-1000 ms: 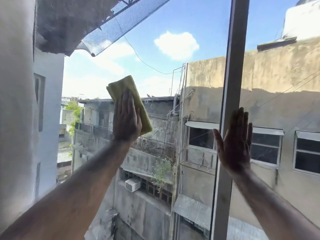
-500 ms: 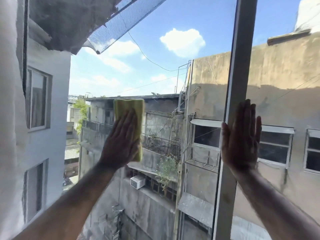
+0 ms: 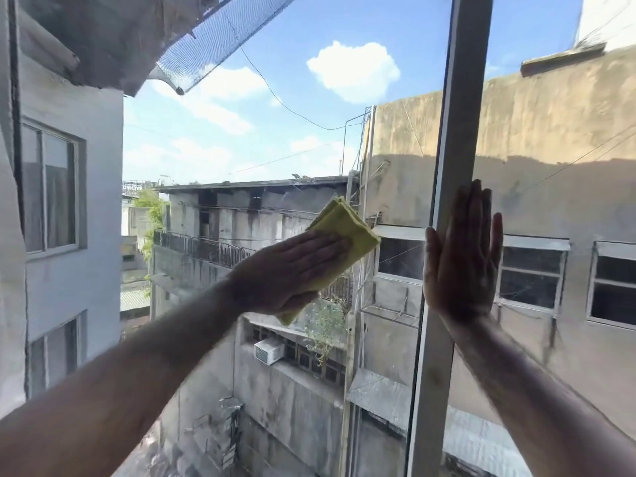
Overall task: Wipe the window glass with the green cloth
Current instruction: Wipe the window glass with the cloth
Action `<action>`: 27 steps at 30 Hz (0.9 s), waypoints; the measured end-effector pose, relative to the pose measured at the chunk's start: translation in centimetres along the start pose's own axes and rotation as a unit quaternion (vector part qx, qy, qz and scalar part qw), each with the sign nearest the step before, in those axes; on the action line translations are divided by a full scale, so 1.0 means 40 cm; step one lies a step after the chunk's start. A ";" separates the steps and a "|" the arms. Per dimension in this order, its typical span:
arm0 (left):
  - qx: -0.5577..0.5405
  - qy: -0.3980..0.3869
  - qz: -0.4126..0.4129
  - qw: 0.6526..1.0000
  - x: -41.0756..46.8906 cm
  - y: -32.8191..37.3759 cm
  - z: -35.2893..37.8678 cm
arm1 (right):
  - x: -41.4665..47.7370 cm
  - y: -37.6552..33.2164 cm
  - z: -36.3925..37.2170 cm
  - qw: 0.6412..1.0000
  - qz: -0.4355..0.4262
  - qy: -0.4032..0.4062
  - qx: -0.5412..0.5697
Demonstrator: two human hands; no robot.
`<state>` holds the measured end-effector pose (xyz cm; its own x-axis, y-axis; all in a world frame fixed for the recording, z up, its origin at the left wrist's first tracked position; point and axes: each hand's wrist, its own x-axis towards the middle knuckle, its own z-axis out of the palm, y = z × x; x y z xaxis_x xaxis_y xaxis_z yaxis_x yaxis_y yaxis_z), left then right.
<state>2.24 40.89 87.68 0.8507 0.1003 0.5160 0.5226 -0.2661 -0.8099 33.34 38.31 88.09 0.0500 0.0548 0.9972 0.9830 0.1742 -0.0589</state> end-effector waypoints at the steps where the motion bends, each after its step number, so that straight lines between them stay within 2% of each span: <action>1: 0.012 0.004 -0.029 1.000 -0.045 -0.018 -0.009 | 0.000 -0.001 0.000 1.000 0.001 0.001 0.004; 3: 0.035 0.028 -0.147 0.988 -0.088 -0.071 -0.034 | -0.001 -0.002 0.001 1.000 0.003 0.004 0.007; 5: 0.022 0.057 -0.285 0.957 -0.038 -0.121 -0.066 | 0.000 -0.001 0.002 1.000 0.003 0.006 0.006; 7: 0.006 0.093 -0.366 0.926 0.070 -0.137 -0.094 | 0.001 -0.001 0.001 1.000 0.003 0.006 0.006; 8: 0.001 0.107 -0.377 0.920 0.122 -0.132 -0.098 | 0.002 -0.002 0.000 1.000 0.002 0.007 0.006; 10: -0.006 0.117 -0.349 0.930 0.192 -0.100 -0.083 | 0.001 -0.003 -0.002 1.000 0.001 0.009 0.004; 11: -0.008 0.114 -0.306 0.945 0.205 -0.071 -0.066 | 0.001 -0.004 -0.002 1.000 0.000 0.011 0.004; 13: -0.021 0.097 -0.170 0.980 0.178 0.008 -0.022 | 0.001 -0.005 -0.003 1.000 -0.001 0.012 0.005; 15: -0.034 0.056 -0.053 0.996 0.095 0.071 0.007 | 0.001 -0.004 -0.003 1.000 -0.001 0.011 0.000; 17: -0.032 0.022 -0.030 0.999 -0.013 0.084 0.016 | 0.001 -0.002 -0.002 1.000 -0.004 0.012 -0.005; 19: -0.005 0.020 -0.087 0.996 -0.112 0.052 0.006 | 0.000 -0.004 0.000 1.000 -0.003 0.016 -0.002; 21: 0.019 0.047 -0.210 0.976 -0.158 -0.003 -0.013 | -0.001 -0.005 0.001 1.000 -0.001 0.021 0.002; 24: 0.021 0.101 -0.418 0.903 -0.069 -0.077 -0.044 | -0.003 -0.006 0.001 1.000 -0.002 0.025 0.005; 26: 0.012 0.132 -0.479 0.868 0.046 -0.082 -0.059 | -0.002 -0.006 -0.001 1.000 -0.002 0.025 0.008; 27: 0.007 0.143 -0.470 0.871 0.099 -0.070 -0.061 | -0.001 -0.006 -0.002 1.000 -0.003 0.025 0.008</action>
<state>3.99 39.69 92.67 -0.0019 0.0246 0.9997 0.9830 -0.1833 0.0064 33.11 38.20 88.06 0.0542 0.0051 0.9985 0.9803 0.1898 -0.0542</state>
